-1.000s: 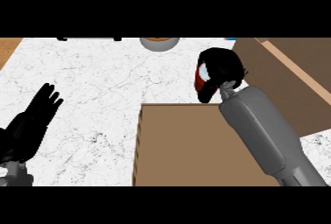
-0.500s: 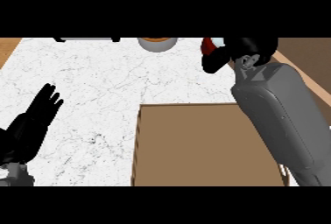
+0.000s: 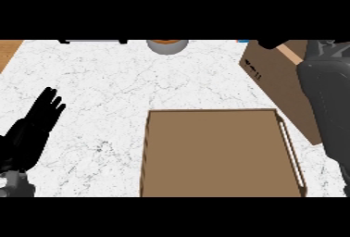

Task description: Pick the can from the tray and place it in the cardboard box

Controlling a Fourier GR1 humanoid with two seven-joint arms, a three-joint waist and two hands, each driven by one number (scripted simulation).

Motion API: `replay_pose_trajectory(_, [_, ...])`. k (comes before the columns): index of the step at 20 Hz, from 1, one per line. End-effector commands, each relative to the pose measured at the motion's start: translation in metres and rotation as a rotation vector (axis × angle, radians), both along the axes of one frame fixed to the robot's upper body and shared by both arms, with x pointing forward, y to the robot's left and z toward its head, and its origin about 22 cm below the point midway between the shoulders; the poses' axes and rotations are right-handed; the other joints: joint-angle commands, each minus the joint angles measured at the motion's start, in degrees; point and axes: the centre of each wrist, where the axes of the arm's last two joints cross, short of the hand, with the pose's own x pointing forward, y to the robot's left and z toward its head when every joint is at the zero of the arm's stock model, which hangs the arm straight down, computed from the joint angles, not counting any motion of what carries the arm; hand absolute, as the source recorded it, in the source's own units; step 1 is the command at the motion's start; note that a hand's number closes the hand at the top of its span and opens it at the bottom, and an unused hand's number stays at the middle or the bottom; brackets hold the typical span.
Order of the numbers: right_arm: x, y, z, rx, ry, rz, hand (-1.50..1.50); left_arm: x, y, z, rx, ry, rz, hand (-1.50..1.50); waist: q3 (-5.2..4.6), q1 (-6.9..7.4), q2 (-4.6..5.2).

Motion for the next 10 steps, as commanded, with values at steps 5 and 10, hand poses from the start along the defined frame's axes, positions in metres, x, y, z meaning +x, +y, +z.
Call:
replay_pose_trajectory(5, [0.027, -0.06, -0.034, -0.061, 0.047, -0.043, 1.5, -0.012, 0.019, -0.001, 0.001, 0.007, -0.003, 0.0, 0.02, 0.5, 0.2])
replay_pose_trajectory(10, [0.031, -0.092, -0.043, -0.035, 0.02, -0.002, 1.5, 0.002, 0.019, 0.011, -0.004, 0.002, -0.003, 0.0, 0.02, 0.15, 0.12])
